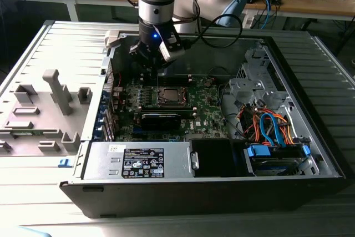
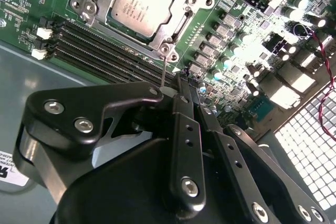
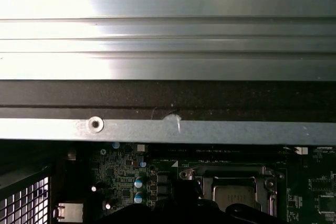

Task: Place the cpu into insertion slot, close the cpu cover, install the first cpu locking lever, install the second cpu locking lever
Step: 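Install the first cpu locking lever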

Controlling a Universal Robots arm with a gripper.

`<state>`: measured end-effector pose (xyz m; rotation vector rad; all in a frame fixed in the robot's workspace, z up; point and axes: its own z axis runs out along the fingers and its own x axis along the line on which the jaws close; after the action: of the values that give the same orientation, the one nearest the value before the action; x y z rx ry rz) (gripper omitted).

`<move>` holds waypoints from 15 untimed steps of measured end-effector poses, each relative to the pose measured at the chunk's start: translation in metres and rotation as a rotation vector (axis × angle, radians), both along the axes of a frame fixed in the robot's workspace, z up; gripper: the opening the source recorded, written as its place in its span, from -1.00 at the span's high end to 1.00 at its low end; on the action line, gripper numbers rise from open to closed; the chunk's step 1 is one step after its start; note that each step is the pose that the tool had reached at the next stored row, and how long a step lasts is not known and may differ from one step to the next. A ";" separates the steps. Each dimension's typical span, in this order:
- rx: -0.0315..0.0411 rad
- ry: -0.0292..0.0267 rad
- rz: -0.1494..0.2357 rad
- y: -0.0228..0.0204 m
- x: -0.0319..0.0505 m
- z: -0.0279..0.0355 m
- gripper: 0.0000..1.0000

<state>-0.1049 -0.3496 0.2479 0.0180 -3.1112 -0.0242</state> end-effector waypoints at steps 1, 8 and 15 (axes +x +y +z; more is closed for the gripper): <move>0.0000 0.0000 0.000 0.0000 0.0000 -0.0002 0.79; -0.0001 0.0000 0.000 0.0000 0.0008 -0.0017 0.79; -0.0002 0.0000 0.000 0.0000 0.0016 -0.0028 0.79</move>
<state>-0.1033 -0.3496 0.2451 0.0180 -3.1112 -0.0239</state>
